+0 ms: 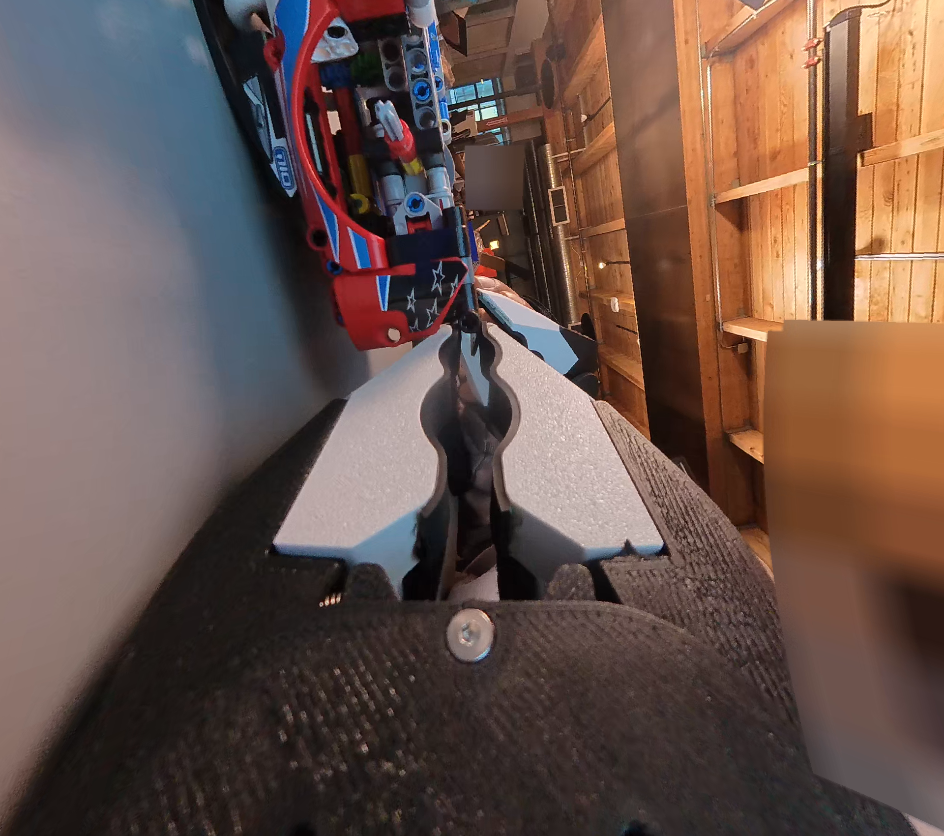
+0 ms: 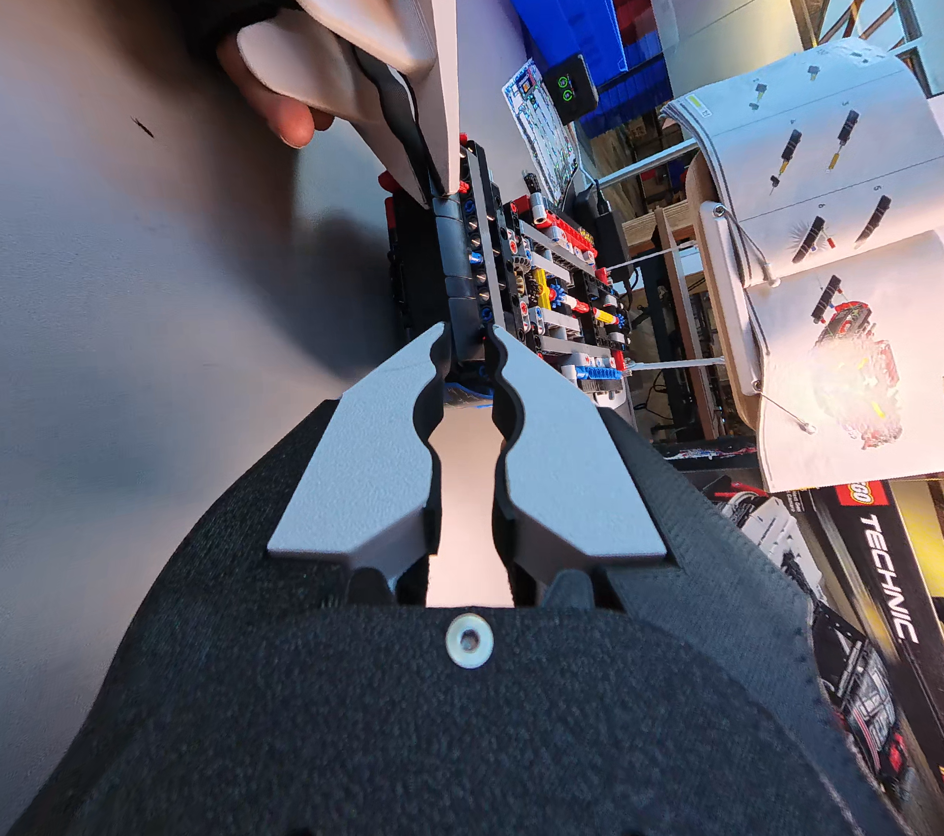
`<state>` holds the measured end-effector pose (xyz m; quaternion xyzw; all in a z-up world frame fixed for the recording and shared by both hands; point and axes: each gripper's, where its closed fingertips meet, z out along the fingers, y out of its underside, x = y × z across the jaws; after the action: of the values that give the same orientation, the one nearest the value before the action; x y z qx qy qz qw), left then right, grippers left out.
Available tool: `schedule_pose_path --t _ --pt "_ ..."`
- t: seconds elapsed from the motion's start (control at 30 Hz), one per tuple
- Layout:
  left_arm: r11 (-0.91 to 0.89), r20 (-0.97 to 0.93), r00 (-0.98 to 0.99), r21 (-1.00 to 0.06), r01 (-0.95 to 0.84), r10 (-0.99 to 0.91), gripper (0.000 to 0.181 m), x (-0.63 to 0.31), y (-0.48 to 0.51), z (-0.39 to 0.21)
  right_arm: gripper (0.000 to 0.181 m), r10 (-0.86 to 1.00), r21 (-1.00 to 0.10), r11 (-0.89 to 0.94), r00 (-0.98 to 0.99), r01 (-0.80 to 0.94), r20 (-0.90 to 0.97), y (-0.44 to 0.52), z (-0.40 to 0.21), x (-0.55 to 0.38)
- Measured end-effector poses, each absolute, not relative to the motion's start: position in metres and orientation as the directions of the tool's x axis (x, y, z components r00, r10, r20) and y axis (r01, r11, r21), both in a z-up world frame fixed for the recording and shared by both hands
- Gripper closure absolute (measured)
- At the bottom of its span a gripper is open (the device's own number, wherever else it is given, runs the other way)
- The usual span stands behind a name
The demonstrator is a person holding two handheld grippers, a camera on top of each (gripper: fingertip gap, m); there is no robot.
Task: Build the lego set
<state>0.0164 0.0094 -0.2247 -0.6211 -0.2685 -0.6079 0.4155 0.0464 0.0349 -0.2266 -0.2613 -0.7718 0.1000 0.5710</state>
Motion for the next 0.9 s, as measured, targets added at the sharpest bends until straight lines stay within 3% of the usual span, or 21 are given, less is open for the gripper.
schedule_pose_path --t 0.33,0.43,0.6,0.77,0.9 --pt "-0.513 0.979 0.114 -0.187 0.837 -0.171 0.177 0.013 0.013 -0.225 0.171 0.512 -0.442 0.843 -0.207 0.305 0.833 0.037 -0.227 0.044" --pt "-0.511 0.979 0.111 -0.185 0.839 -0.172 0.177 0.011 0.014 -0.224 0.169 0.552 -0.488 0.824 -0.218 0.288 0.805 0.033 -0.225 0.044" --pt "-0.500 0.981 0.096 -0.170 0.850 -0.170 0.177 0.009 0.017 -0.222 0.149 0.706 -0.634 0.707 -0.257 0.312 0.660 0.030 -0.217 0.040" --pt "-0.493 0.984 0.075 -0.147 0.858 -0.163 0.177 0.008 0.019 -0.222 0.143 0.713 -0.625 0.701 -0.294 0.344 0.637 0.035 -0.214 0.029" --pt "-0.493 0.987 0.062 -0.129 0.860 -0.151 0.177 0.008 0.020 -0.223 0.128 0.752 -0.643 0.659 -0.374 0.391 0.543 0.031 -0.222 0.022"
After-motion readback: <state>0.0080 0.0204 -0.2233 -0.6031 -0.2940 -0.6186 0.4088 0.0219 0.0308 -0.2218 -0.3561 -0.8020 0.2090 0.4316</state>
